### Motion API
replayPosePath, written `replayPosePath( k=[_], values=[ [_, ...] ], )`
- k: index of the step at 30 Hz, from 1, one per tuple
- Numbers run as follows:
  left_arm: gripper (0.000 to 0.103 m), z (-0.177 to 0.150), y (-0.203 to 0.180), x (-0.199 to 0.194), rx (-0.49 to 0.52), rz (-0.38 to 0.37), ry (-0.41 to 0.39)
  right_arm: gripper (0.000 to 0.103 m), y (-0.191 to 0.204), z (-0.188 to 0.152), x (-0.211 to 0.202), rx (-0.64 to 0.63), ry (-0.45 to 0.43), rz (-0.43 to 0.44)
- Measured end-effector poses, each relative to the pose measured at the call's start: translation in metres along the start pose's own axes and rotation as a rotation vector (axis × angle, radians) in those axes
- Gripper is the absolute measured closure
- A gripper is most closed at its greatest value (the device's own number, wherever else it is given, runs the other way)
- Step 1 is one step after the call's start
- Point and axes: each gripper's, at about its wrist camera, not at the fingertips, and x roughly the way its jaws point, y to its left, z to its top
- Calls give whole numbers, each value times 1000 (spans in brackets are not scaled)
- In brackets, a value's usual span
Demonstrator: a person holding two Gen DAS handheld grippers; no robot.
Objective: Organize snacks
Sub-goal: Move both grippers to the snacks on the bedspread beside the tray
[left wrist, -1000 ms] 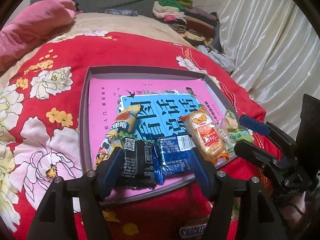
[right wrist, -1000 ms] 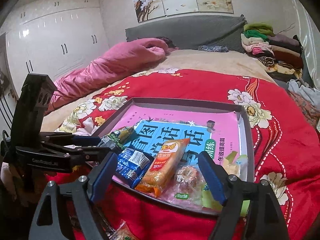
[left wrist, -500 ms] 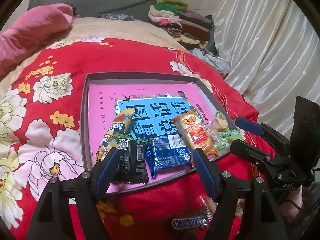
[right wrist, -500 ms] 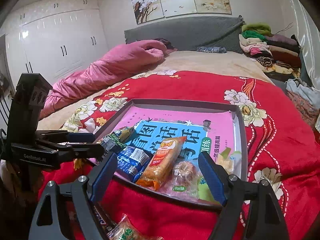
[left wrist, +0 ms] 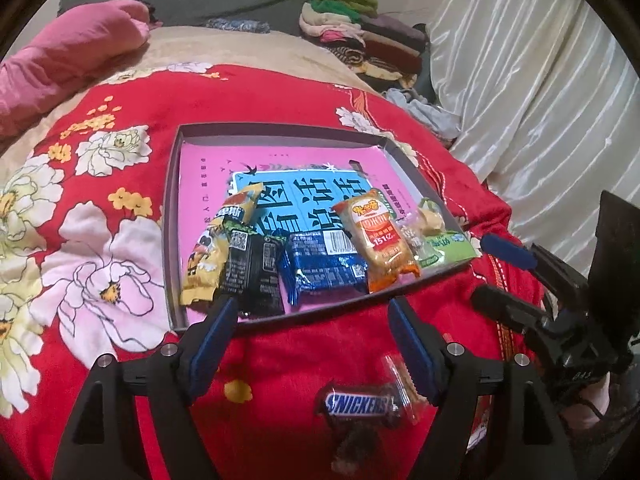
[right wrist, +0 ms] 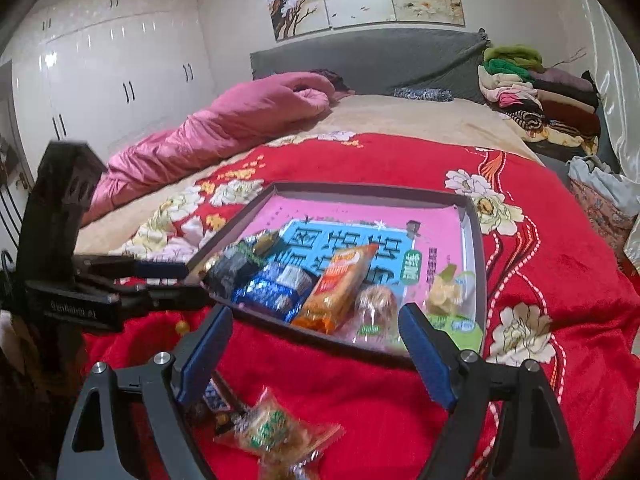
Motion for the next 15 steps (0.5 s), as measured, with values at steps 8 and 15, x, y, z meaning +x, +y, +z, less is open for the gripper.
replayPosePath(
  k=[8,15],
  values=[
    [24,-13,-2,-10,-5,5,20,18,14,-17,-7,-20,60,6],
    [24,-26,-7,-17,6,-2,44,18,29,-29,-13,-61,108,7]
  ],
)
